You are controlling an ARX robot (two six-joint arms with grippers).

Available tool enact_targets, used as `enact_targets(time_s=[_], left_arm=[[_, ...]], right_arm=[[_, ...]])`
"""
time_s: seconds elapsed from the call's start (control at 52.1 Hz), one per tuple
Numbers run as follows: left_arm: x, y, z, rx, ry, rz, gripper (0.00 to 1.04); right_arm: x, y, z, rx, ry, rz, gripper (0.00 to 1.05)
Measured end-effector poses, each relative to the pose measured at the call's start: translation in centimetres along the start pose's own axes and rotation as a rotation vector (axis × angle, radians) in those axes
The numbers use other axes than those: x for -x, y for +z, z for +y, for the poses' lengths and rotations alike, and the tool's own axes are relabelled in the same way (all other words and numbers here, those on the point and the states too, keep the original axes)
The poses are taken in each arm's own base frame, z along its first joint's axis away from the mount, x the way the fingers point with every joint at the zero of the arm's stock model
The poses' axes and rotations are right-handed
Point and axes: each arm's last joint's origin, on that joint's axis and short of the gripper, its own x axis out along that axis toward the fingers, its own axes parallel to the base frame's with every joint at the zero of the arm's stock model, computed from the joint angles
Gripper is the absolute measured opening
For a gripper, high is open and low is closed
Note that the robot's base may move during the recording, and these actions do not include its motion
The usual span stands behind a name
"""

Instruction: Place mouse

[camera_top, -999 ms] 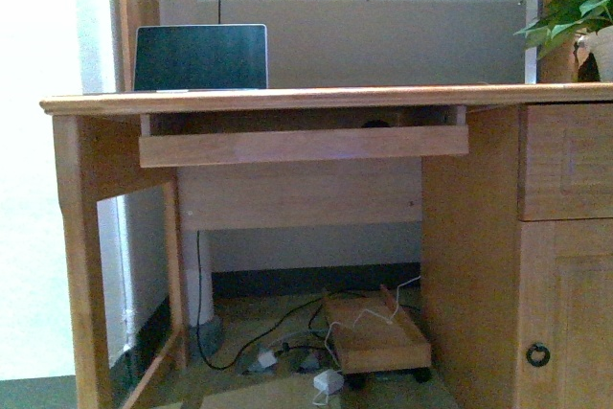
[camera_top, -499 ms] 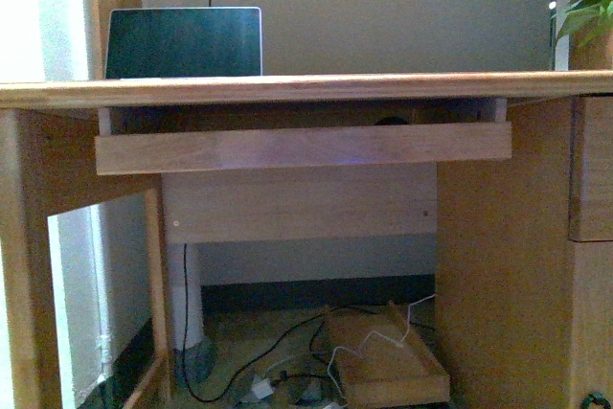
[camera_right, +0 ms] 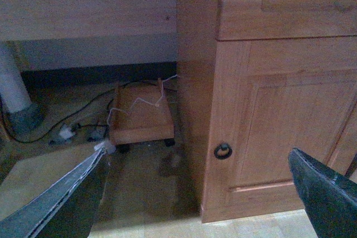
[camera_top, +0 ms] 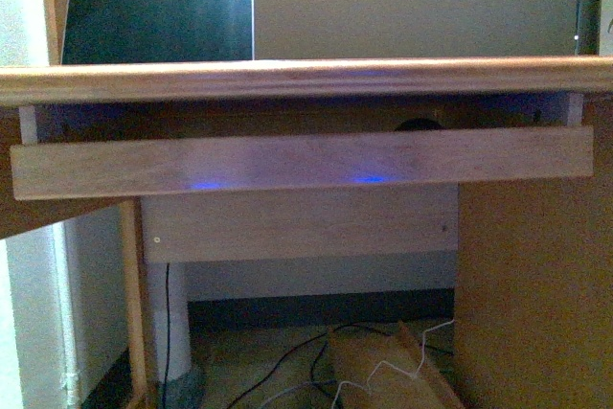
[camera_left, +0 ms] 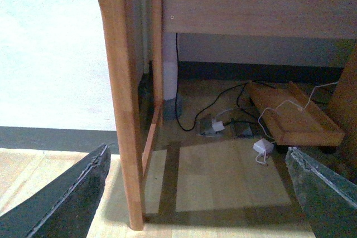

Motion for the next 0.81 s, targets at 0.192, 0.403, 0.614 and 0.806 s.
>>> enact_targets(time_s=[0.192, 0.403, 0.614, 0.806], left_arm=[[0.00, 0.00, 0.00, 0.000, 0.000, 0.000, 0.97], [0.00, 0.00, 0.00, 0.000, 0.000, 0.000, 0.97], [0.00, 0.00, 0.00, 0.000, 0.000, 0.000, 0.97], [-0.15, -0.04, -0.20, 0.056, -0.047, 0.143, 0.97]], right_arm=[[0.00, 0.00, 0.00, 0.000, 0.000, 0.000, 0.97], [0.00, 0.00, 0.00, 0.000, -0.001, 0.000, 0.97], [0.00, 0.00, 0.00, 0.000, 0.000, 0.000, 0.97], [0.00, 0.00, 0.00, 0.000, -0.001, 0.000, 0.97]])
